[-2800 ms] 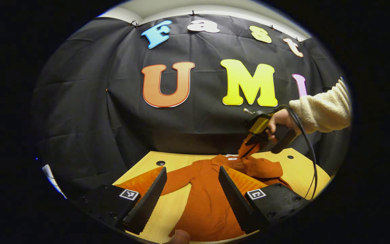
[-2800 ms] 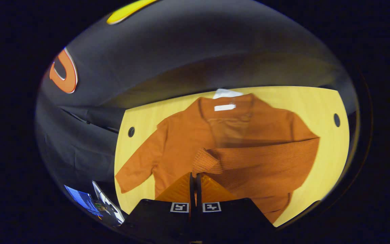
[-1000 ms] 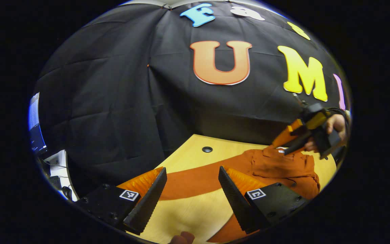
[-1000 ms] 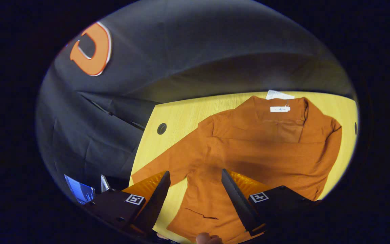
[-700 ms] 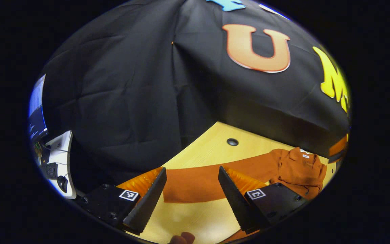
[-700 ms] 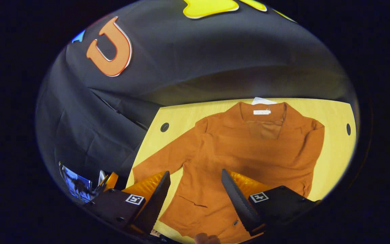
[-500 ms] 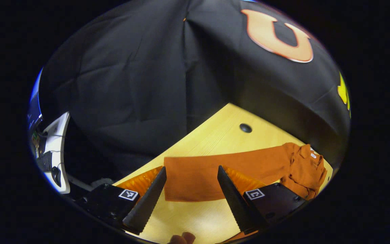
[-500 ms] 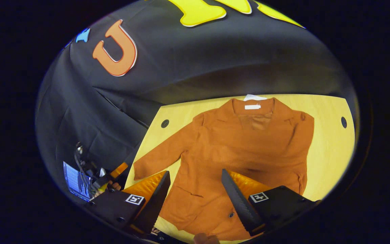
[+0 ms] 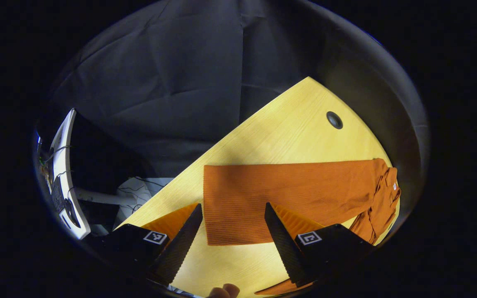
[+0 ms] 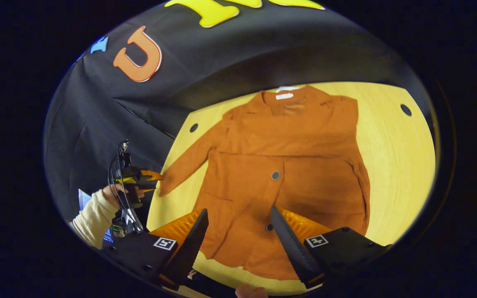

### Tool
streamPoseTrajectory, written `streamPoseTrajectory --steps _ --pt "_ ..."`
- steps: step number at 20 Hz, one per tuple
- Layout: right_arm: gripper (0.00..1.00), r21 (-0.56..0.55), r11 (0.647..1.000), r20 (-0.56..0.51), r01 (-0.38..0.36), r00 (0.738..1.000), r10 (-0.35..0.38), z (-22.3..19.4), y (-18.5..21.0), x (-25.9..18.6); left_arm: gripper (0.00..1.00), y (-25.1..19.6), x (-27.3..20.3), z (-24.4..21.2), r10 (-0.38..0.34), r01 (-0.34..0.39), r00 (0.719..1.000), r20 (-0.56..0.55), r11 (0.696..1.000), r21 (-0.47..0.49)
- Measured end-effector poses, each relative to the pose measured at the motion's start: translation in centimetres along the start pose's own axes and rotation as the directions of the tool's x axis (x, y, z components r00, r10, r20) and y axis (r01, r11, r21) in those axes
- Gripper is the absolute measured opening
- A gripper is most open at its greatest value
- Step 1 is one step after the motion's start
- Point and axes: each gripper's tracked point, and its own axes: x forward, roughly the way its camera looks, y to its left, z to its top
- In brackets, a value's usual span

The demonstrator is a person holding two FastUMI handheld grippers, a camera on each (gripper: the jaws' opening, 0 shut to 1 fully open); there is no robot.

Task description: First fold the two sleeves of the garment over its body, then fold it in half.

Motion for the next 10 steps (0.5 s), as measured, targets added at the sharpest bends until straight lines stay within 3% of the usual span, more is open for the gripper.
streamPoseTrajectory --steps 1,4,9,10 --pt "0.93 0.026 1.000 -0.011 -0.001 1.000 0.001 -0.6 -0.6 -0.1 0.98 0.2 0.3 -0.3 0.001 -0.001 0.999 -0.040 1.000 -0.012" --pt "0.97 0.086 0.996 -0.016 -0.006 1.000 0.008 -1.7 -2.0 -0.7 0.98 0.9 0.9 -0.5 0.009 -0.012 0.994 -0.113 1.000 -0.028" --pt "0.97 0.092 0.996 -0.027 -0.005 1.000 0.008 -2.9 -2.8 -1.8 0.98 2.1 1.9 -1.2 0.053 -0.063 0.980 -0.192 0.997 -0.050" --pt "0.97 0.093 0.996 -0.026 -0.010 1.000 0.012 -3.0 -2.8 -2.0 0.87 2.4 2.1 -1.0 0.052 -0.062 0.980 -0.191 0.997 -0.047"
